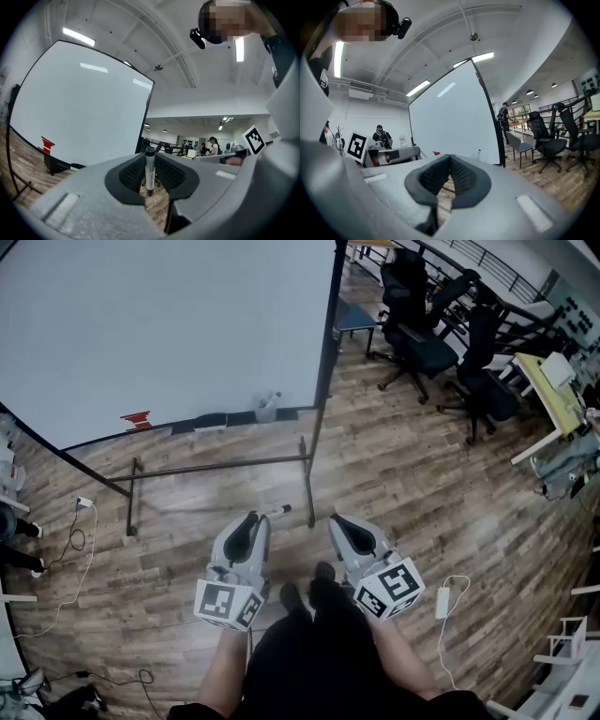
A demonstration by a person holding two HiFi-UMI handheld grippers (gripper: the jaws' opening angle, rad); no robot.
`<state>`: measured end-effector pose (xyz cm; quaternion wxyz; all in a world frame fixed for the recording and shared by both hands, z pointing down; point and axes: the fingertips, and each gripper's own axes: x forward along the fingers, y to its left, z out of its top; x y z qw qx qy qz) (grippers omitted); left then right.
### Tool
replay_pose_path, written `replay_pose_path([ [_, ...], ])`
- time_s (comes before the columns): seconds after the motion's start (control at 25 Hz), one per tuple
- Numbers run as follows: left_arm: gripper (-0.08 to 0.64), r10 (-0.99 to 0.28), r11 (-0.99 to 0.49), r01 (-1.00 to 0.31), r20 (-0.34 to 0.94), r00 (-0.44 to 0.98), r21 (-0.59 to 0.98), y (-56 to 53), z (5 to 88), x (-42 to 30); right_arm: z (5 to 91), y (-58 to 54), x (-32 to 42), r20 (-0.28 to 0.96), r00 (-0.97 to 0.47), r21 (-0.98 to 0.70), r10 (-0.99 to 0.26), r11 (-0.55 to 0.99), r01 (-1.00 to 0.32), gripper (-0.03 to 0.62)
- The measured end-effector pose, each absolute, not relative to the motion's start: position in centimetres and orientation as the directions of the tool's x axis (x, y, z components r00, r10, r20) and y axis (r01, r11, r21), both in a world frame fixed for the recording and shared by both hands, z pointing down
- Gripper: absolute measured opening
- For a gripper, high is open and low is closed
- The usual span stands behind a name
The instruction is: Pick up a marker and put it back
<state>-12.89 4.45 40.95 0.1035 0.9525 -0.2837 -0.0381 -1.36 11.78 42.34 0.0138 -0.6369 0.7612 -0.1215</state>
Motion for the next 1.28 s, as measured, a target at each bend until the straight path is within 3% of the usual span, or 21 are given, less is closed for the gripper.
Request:
replay_pose_path([
  [0.68,0.075,-0.573,-0.805,-0.564,0.006,0.82,0.184,-2.7,40.2,-8.9,42.8,3.9,1.9,0.15,-0.265,-0.236,-0.953,0.225,-0.945,0.002],
  [1.28,0.077,-0.681,-0.728,-0.675,-0.013,0.732,0.121,-9.7,38.7,-5.6,42.2,-1.8,6.6,0.097,-0.365,-0.253,-0.926,0.332,-0.909,0.002],
])
